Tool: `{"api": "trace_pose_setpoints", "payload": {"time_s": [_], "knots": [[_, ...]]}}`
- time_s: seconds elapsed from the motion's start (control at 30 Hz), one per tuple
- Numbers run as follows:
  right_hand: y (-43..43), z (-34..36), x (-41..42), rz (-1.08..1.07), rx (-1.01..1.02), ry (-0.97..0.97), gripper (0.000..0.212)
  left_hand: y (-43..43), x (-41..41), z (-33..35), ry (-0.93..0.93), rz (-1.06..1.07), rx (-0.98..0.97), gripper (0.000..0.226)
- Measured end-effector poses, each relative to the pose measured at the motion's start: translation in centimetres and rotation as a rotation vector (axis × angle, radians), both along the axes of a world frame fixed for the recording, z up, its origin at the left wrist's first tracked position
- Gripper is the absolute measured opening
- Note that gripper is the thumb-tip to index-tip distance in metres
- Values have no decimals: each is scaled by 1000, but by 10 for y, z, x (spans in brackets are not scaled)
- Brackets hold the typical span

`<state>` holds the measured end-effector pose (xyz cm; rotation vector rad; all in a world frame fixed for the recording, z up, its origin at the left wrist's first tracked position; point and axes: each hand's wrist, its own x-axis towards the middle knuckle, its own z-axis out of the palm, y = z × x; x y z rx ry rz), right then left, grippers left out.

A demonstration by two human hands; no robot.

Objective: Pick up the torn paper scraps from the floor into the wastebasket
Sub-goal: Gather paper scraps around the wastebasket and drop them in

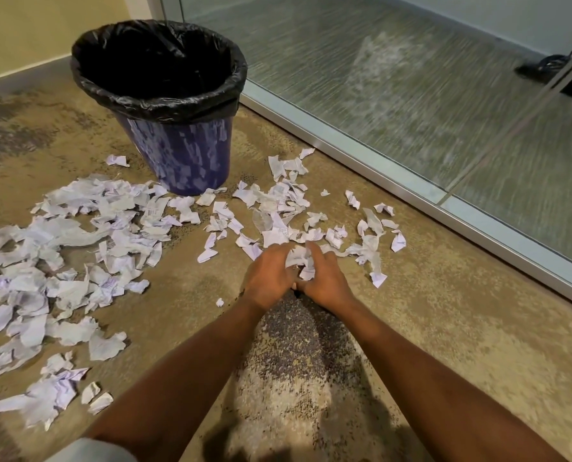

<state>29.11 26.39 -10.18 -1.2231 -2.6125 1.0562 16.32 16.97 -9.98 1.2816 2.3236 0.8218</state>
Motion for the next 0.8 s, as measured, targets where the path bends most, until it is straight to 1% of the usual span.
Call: {"api": "trace_pose_setpoints", "payload": {"time_s": [0.07,0.1,0.17,0.23,0.3,0.33,0.4,0.47,0.63,0.7,0.8], "knots": [[-1,-1,-5,19,46,-12,76,-2,-6,2,-5,60,3,20],[-1,-1,-8,12,65,-19,63,-3,-9,3,-3,98,2,22],[-2,-2,-14,-7,98,-43,42,-6,-16,4,-35,179,-6,34],[-3,-3,-19,-12,104,-48,33,-9,-24,6,-82,274,-76,56],[-5,-5,-23,-8,95,-46,32,-13,-30,9,-146,350,-160,77],[-5,-6,-25,-4,90,-51,32,-16,-33,9,-178,376,-179,81],[-6,-8,-30,2,81,-48,32,-19,-37,8,-209,383,-207,74],[-8,-8,-35,4,86,-26,31,-18,-43,3,-187,357,-218,63],[-10,-9,-46,-51,146,-18,40,-15,-52,-5,-166,323,-215,46],[-9,-10,-51,-10,179,-30,43,-17,-53,-7,-153,301,-198,40],[-6,-7,-61,62,137,-20,53,-20,-55,-11,-141,268,-172,34]]}}
